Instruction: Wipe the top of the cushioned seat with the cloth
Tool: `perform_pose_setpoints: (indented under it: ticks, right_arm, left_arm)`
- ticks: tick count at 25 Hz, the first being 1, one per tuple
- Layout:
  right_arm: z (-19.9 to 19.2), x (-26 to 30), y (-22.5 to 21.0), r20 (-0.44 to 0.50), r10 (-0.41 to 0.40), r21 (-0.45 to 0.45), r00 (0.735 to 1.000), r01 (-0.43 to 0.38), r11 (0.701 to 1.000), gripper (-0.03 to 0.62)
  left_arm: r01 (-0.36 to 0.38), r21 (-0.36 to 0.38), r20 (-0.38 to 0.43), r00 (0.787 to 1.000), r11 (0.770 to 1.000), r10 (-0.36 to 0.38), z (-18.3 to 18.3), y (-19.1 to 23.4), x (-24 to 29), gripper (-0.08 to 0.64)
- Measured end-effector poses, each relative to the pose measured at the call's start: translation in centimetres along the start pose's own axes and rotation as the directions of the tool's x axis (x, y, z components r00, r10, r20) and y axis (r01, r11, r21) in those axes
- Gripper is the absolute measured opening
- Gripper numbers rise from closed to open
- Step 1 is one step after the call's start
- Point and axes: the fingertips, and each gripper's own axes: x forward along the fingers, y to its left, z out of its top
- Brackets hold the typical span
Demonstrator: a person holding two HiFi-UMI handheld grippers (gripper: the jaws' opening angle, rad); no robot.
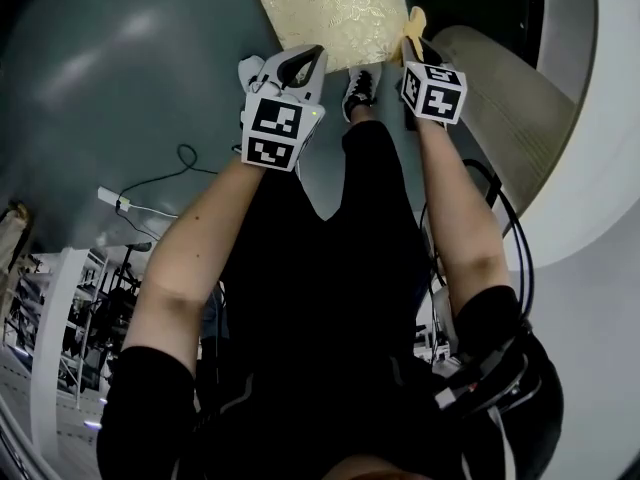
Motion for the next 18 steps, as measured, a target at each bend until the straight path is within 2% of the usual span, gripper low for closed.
perform_pose_setpoints:
  ticks: [7, 12, 18]
  right_arm:
    - [0.5, -0.4, 0.7, 0.011, -0.033, 0.045, 0.999, 0.032, 0.998, 0.060]
    - [0.0, -0.2, 1.2, 0.005, -0.094, 0.100, 0.996, 0.093, 0.991, 0.060]
    - [-0.6, -0.4, 1.6, 0.011, -0.127, 0.119, 0.992, 0.124, 0.985, 0.060]
  left_arm:
    - [0.003, -0.003, -0.006, 1.000, 1.000, -0.004, -0.6, 1.9, -1.2, 0.005]
    - [-0.027, -0.022, -0.010, 1.000, 0.999, 0.027, -1.5, 3.7, -1.9, 0.005]
    - [-0.013, -0.030, 0.002, 1.000, 0.999, 0.013, -2.4, 4.3, -2.9, 0.005]
